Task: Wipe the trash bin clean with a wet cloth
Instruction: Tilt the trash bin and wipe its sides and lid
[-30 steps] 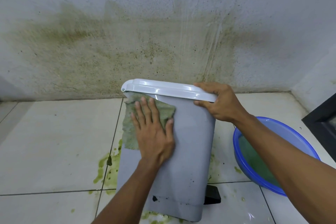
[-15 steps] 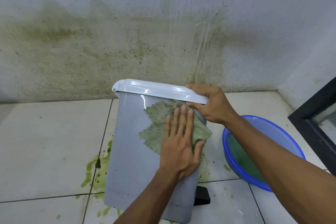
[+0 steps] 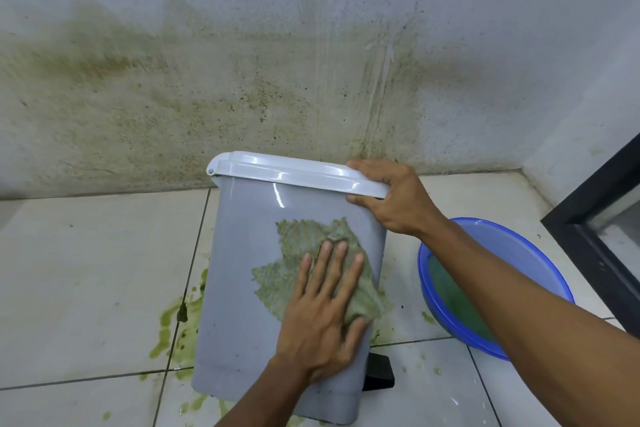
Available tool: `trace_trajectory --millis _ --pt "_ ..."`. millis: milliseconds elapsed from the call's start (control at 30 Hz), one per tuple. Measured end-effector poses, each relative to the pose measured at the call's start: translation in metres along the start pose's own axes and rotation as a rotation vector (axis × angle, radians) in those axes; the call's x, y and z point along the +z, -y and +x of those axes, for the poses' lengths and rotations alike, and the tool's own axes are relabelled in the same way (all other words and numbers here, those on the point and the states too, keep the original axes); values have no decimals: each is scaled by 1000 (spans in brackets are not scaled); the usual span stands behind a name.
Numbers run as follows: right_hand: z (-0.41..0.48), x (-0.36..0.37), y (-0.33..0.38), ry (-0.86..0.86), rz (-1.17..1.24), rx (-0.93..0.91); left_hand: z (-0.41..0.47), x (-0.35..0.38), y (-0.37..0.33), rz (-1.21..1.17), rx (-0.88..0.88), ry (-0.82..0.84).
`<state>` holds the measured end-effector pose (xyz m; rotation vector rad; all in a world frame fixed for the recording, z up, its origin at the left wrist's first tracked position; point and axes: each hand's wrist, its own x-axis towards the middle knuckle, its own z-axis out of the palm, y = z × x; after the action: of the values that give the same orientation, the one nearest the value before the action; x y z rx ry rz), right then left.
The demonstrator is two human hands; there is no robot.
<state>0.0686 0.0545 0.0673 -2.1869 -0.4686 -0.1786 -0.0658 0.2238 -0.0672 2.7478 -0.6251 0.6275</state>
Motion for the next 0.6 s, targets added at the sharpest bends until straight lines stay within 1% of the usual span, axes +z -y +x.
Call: trace_trajectory --millis 33,100,167,233,267,367,400,433,500,600 --pt "0 1 1 0 -2 4 -3 -3 6 -8 -18 -12" --pt "1 2 2 -1 -4 1 8 -10 14 -25 -112 -51" --pt "2 3 3 1 5 -1 25 -12 9 -23 -199 -61" --pt "2 2 4 1 15 4 35 -9 -6 -17 -206 -40" --pt "2 1 3 2 14 6 34 -5 -15 -19 -166 -27" --pt "2 0 2 13 5 23 9 9 -27 23 72 34" --pt "2 0 2 15 4 26 0 10 -24 45 129 45" --pt "2 1 1 13 2 23 -6 9 -18 59 147 40" --pt "1 3 1 5 -4 10 -4 4 -6 51 69 -5" --pt "3 7 1 -2 5 -8 27 -2 -4 35 -138 -60"
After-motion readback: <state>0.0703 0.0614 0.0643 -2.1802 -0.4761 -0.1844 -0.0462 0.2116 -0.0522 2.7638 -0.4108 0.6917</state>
